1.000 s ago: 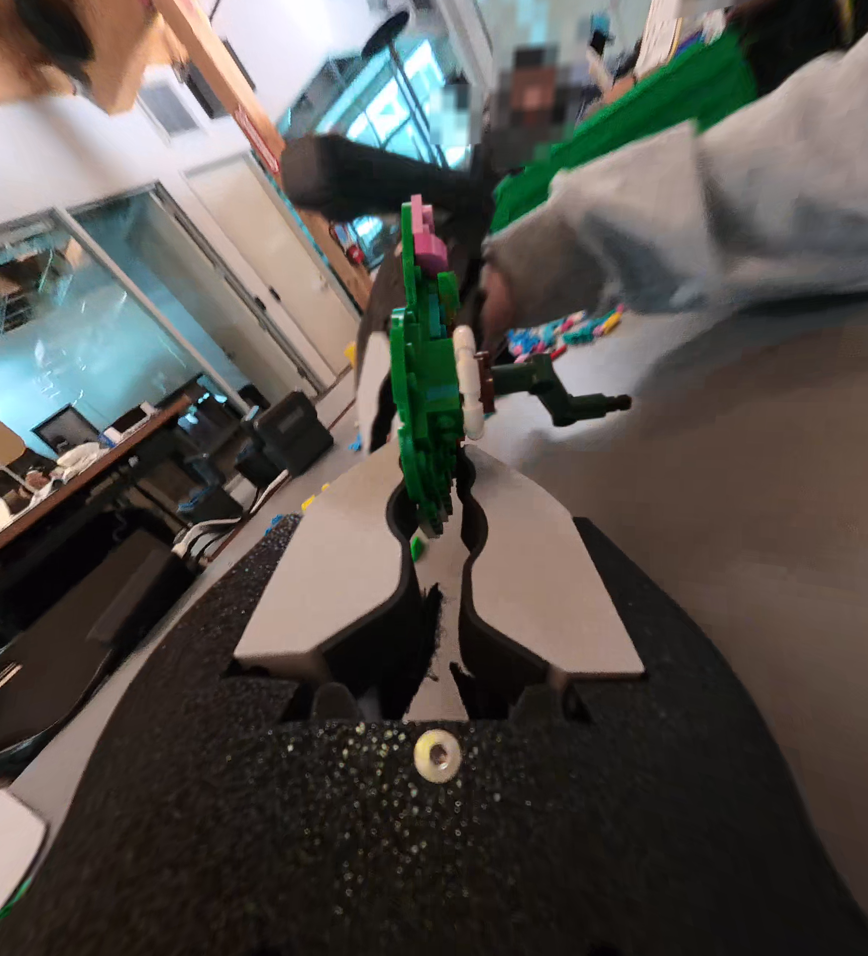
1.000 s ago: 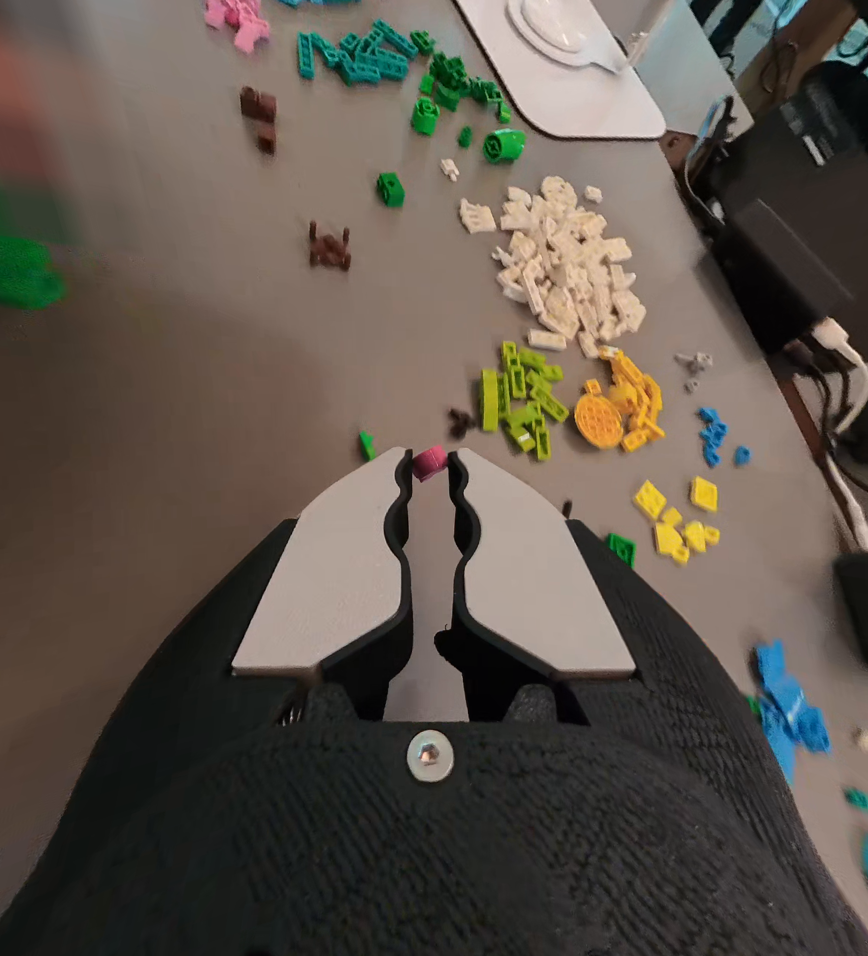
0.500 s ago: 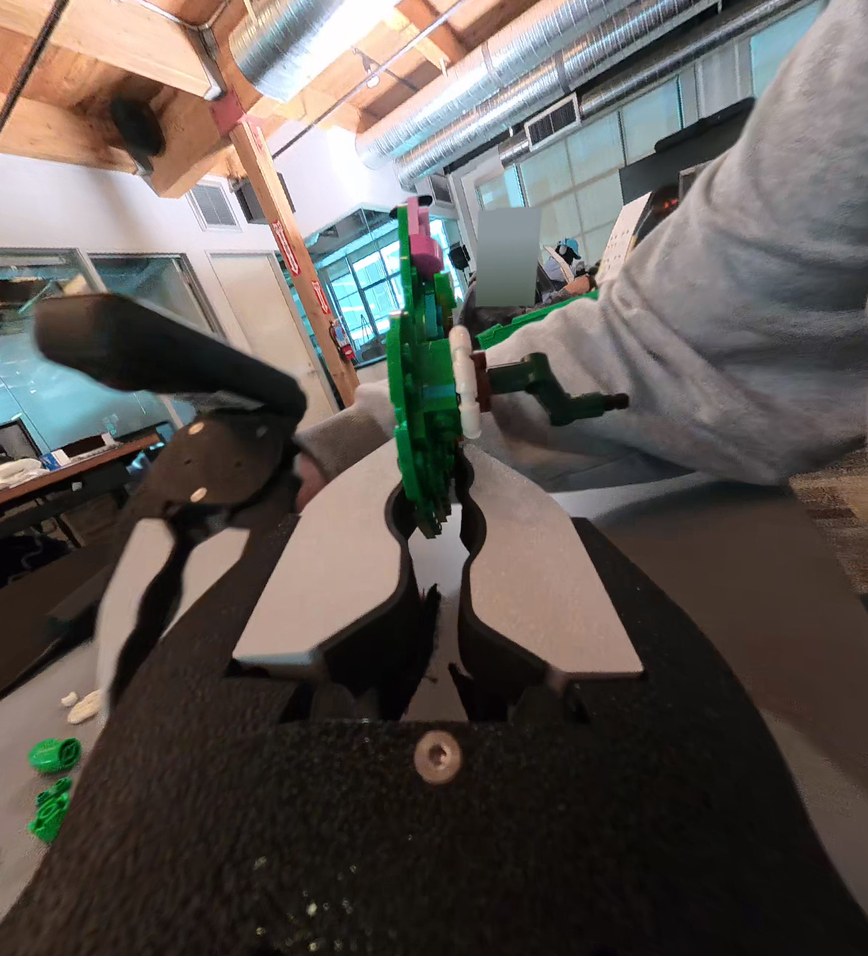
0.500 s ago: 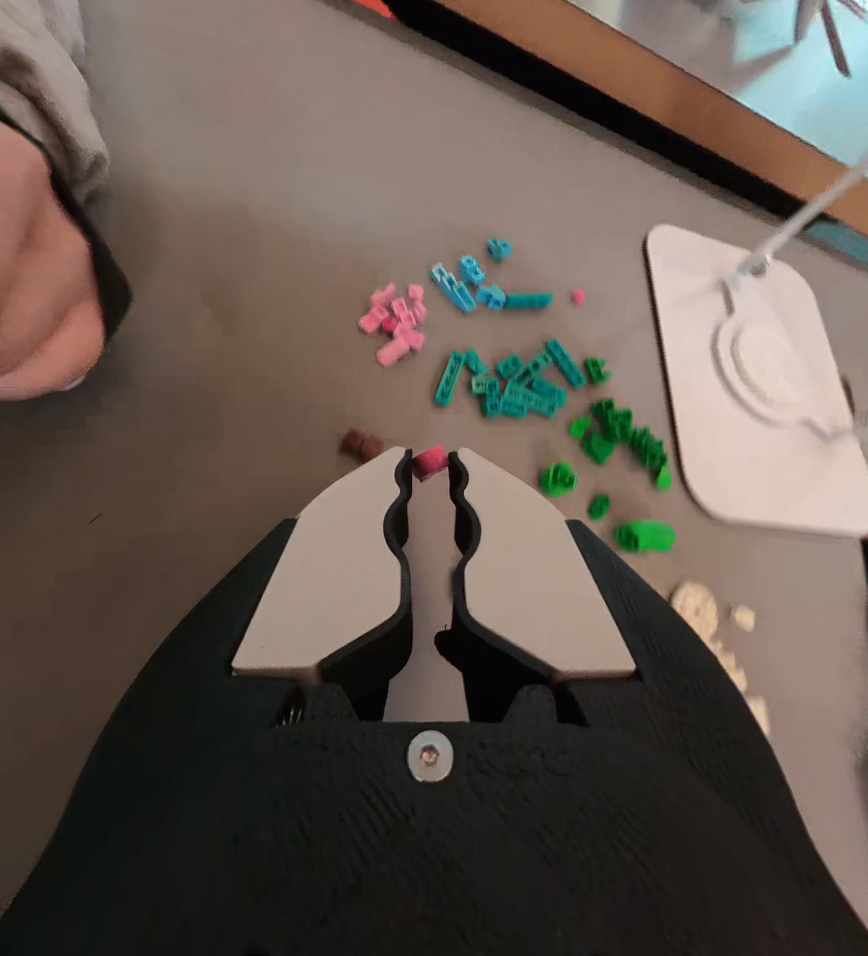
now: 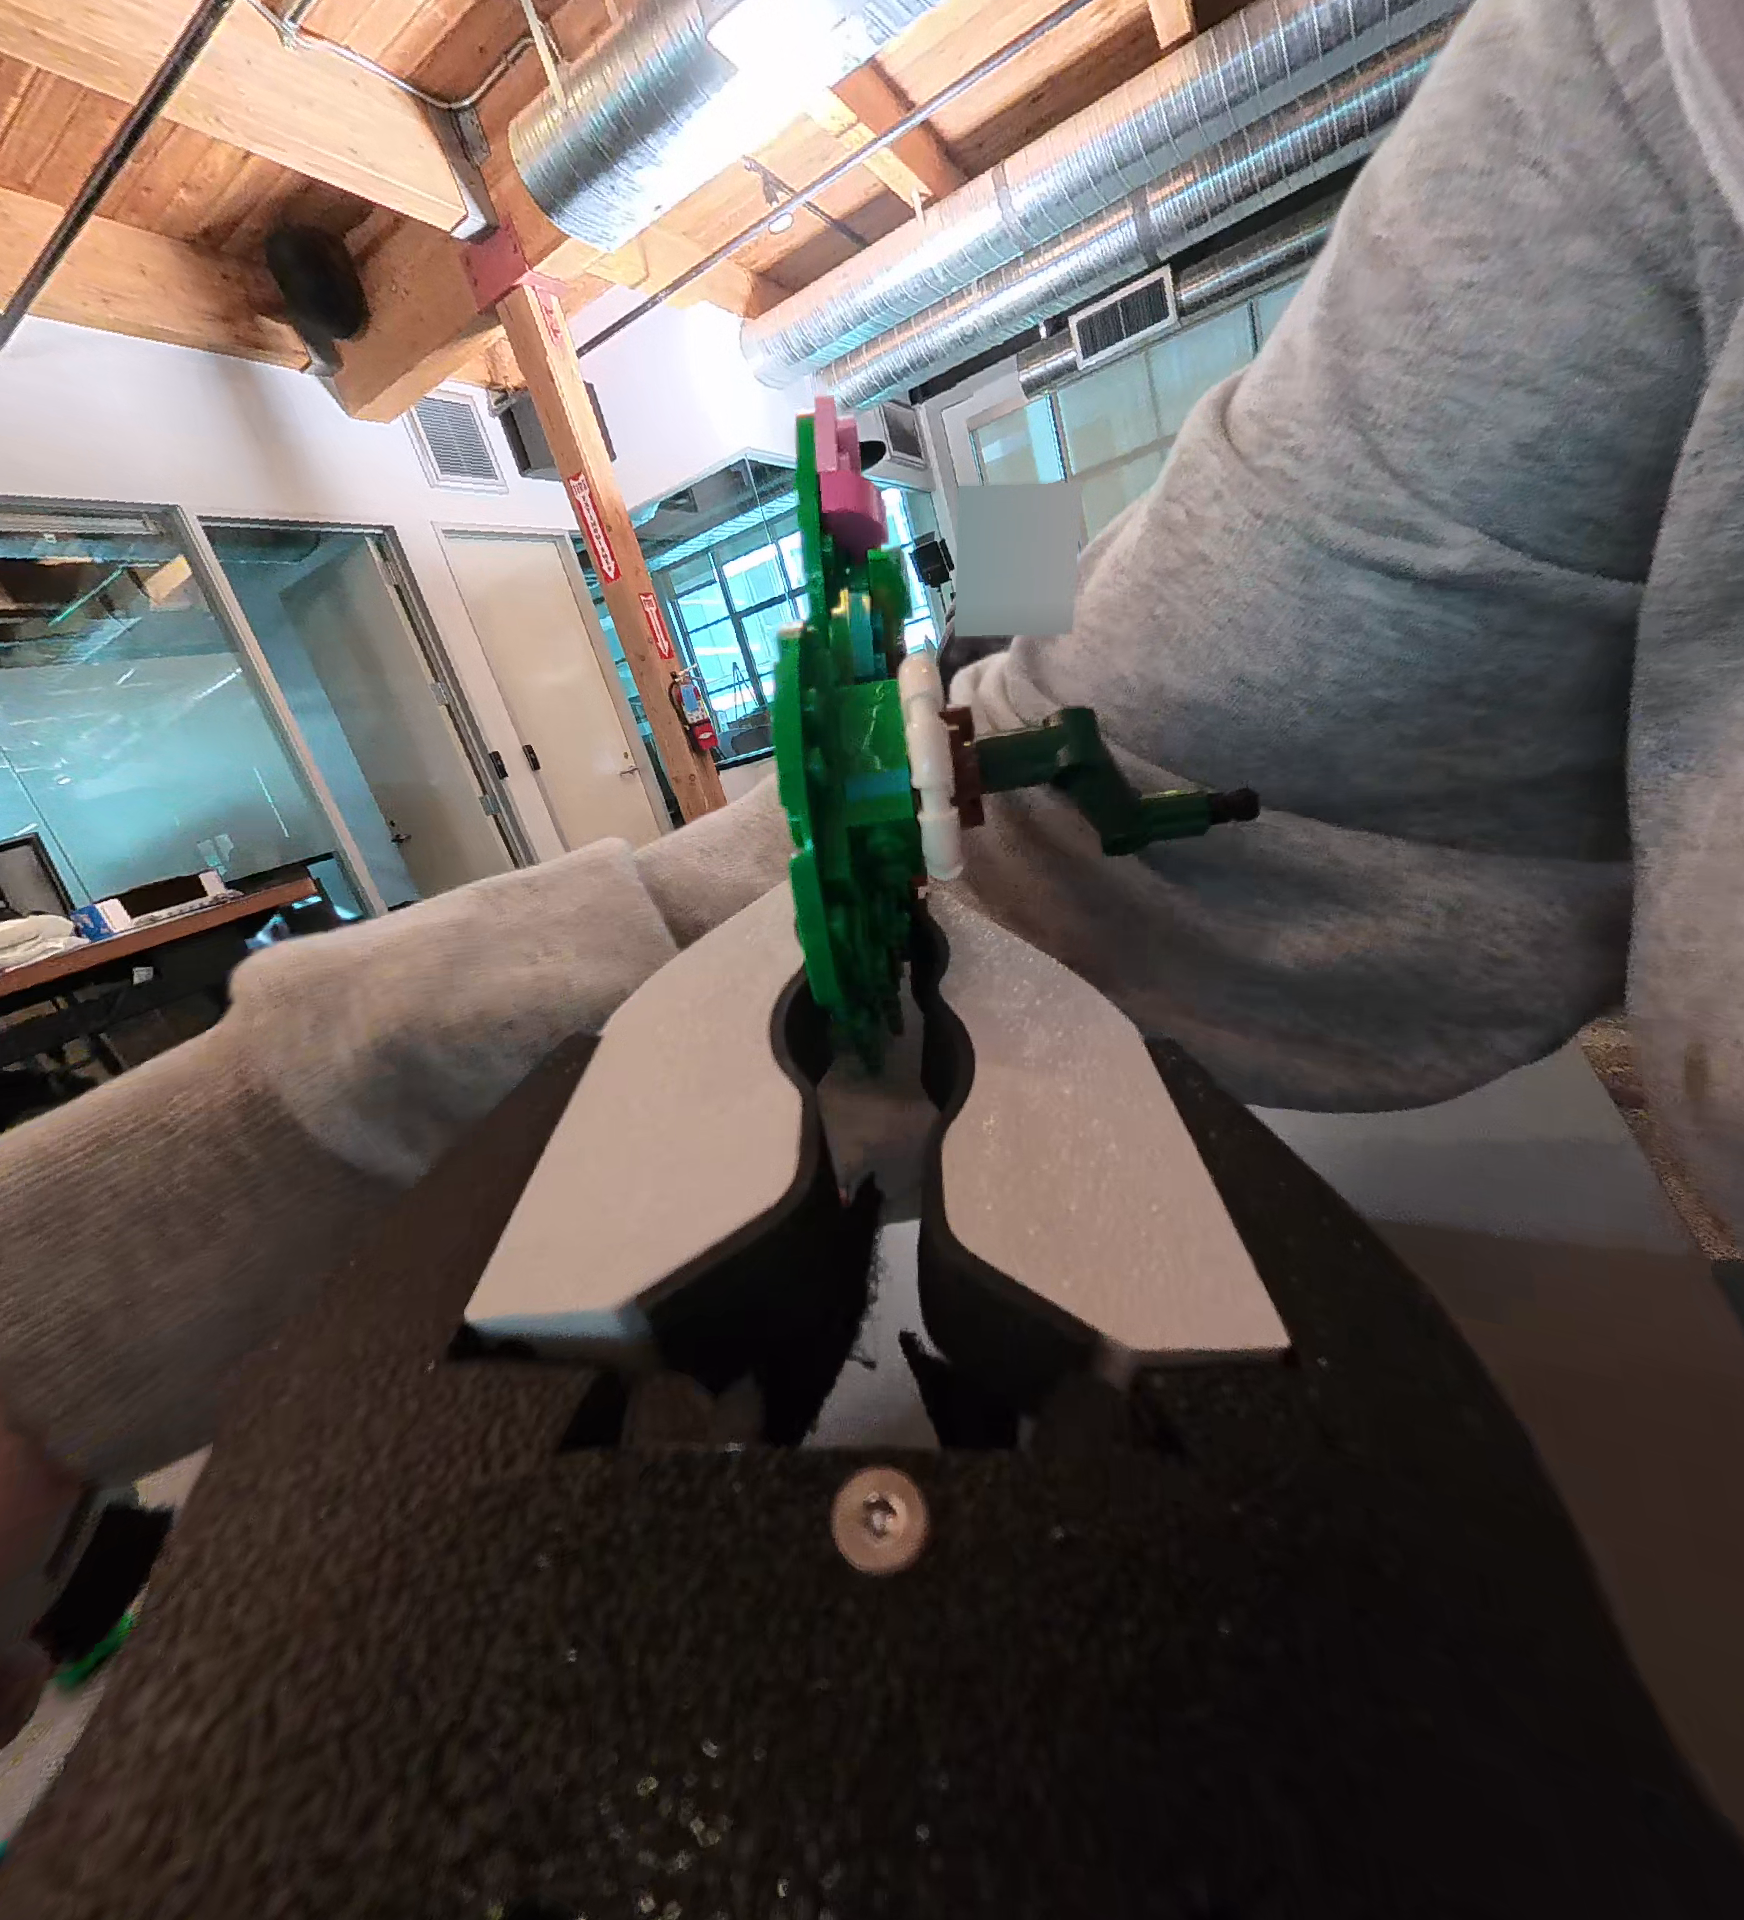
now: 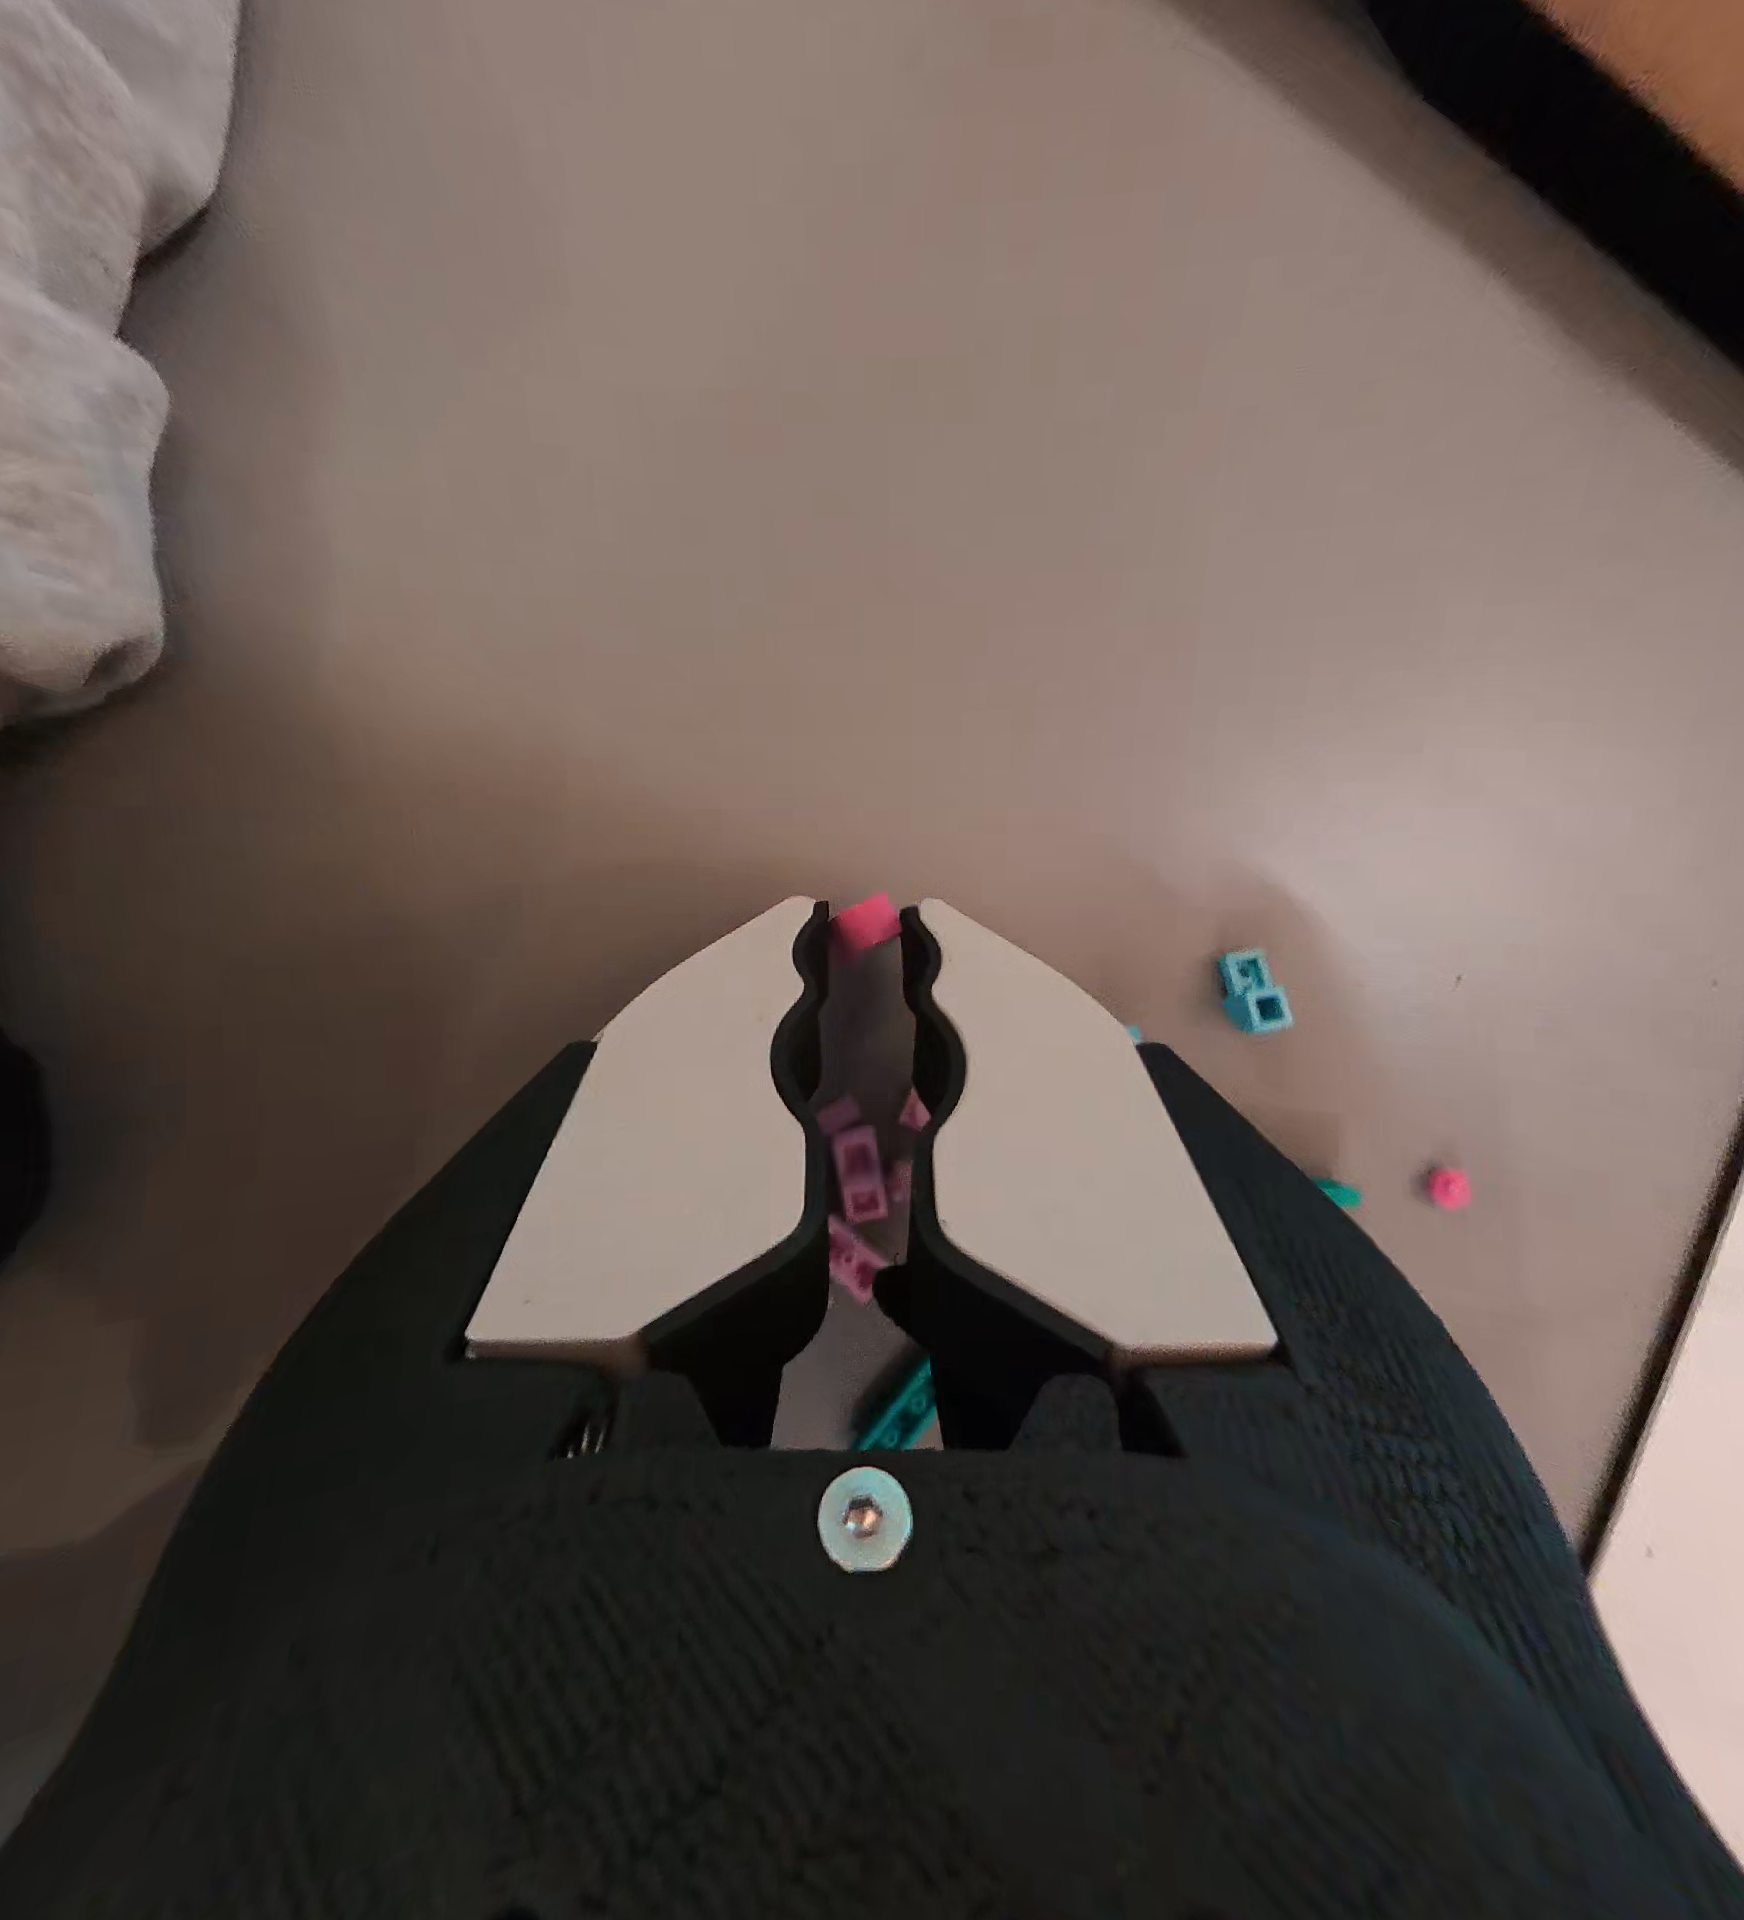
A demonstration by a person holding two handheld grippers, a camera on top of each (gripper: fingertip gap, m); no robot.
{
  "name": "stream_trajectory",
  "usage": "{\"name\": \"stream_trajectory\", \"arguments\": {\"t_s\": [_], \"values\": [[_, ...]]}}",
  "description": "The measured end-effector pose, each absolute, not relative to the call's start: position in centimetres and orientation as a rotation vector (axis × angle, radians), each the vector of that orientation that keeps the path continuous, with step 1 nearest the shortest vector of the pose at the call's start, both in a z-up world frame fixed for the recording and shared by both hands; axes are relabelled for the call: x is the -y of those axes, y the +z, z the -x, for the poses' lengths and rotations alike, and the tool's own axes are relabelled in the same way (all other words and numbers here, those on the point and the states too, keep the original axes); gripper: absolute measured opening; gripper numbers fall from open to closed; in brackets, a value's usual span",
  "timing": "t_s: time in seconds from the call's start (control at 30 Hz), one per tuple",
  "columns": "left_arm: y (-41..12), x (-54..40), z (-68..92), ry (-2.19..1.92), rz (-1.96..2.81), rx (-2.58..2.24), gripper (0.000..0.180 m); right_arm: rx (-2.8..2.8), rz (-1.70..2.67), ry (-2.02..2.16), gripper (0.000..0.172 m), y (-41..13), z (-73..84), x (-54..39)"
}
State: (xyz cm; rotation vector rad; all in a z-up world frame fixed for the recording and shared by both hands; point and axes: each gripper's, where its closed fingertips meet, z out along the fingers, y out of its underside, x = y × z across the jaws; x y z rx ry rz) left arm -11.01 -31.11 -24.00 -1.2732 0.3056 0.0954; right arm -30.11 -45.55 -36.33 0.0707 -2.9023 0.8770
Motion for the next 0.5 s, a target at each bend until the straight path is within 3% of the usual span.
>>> {"name": "stream_trajectory", "arguments": {"t_s": [0.1,0.23,0.3,0.4,0.5], "values": [[-24.0,31.1,11.1,0.095,1.27,-0.305,0.013,2.894,-0.075,0.88,0.012,-36.5,30.4,46.5],[-23.9,31.1,11.3,0.096,1.269,-0.296,0.012,2.862,-0.004,0.897,0.036,-36.1,30.7,46.3],[-23.9,31.1,11.6,0.103,1.272,-0.287,0.013,2.765,0.08,1.027,0.036,-34.4,30.8,44.9],[-24.0,31.0,11.4,0.063,1.281,-0.274,0.013,2.616,0.218,1.342,0.023,-30.6,29.9,42.0],[-24.2,30.8,11.3,0.065,1.292,-0.28,0.013,2.597,0.323,1.326,0.027,-29.8,29.1,39.4]]}}
